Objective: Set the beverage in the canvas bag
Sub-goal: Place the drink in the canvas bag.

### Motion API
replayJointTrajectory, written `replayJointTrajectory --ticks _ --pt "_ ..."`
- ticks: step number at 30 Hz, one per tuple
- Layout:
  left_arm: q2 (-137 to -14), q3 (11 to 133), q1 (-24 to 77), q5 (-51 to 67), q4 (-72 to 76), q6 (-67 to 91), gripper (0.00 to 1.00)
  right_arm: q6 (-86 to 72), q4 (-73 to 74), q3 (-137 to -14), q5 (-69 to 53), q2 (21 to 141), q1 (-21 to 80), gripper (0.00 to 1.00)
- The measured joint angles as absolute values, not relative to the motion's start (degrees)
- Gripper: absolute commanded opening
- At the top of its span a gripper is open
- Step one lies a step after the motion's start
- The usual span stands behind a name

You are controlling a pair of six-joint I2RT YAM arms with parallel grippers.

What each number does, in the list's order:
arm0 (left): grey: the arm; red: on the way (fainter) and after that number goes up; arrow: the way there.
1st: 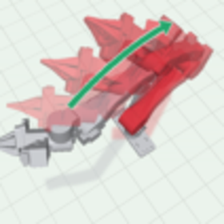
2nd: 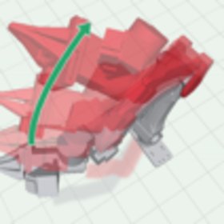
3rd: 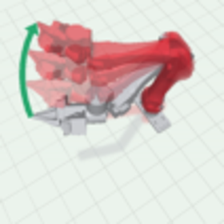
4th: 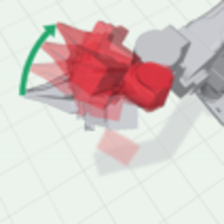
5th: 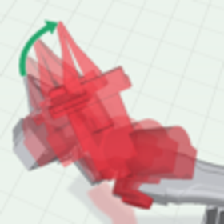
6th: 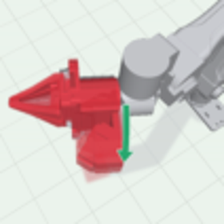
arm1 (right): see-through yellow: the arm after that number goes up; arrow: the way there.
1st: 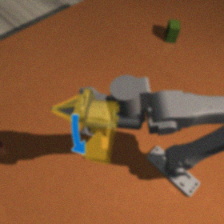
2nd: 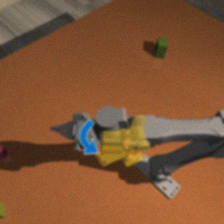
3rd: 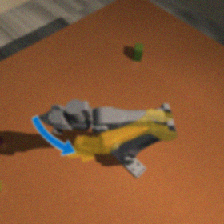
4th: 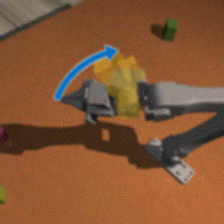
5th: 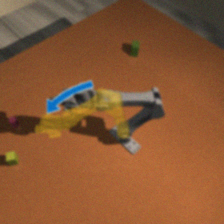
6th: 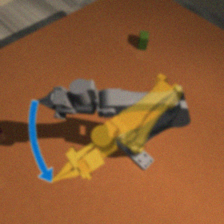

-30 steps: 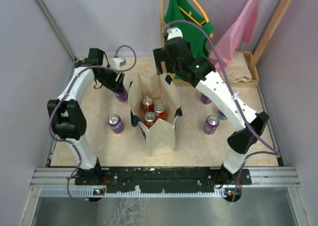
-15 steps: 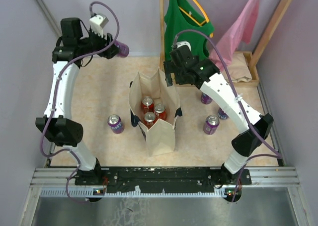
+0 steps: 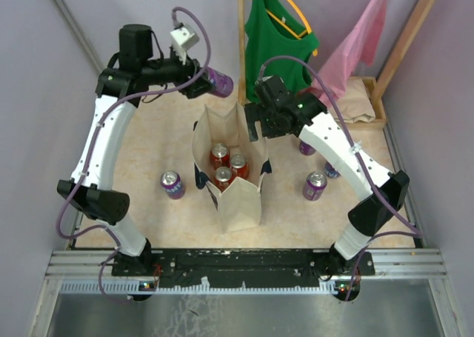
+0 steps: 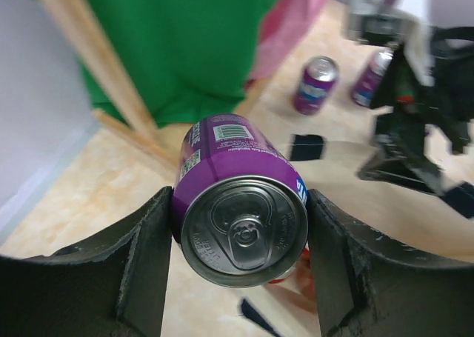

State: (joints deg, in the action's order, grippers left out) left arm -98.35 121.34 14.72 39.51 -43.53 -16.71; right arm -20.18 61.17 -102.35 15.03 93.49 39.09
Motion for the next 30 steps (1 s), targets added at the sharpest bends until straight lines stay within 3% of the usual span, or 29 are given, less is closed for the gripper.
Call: replayJointTrajectory --ticks 11,17,30 --pt "-98.3 121.2 18.2 44.2 -50.9 -21.3 0.0 -21.3 66.3 -102.0 11.8 90.6 39.5 0.9" --pt "-98.3 118.7 18.3 46.5 -51.9 -23.3 0.0 -25.3 69.1 -100.3 9.6 87.2 44.6 0.9" --pt "-98.8 117.1 18.4 49.1 -50.9 -20.9 0.0 -32.2 71.5 -89.2 5.4 82.3 51.3 0.9"
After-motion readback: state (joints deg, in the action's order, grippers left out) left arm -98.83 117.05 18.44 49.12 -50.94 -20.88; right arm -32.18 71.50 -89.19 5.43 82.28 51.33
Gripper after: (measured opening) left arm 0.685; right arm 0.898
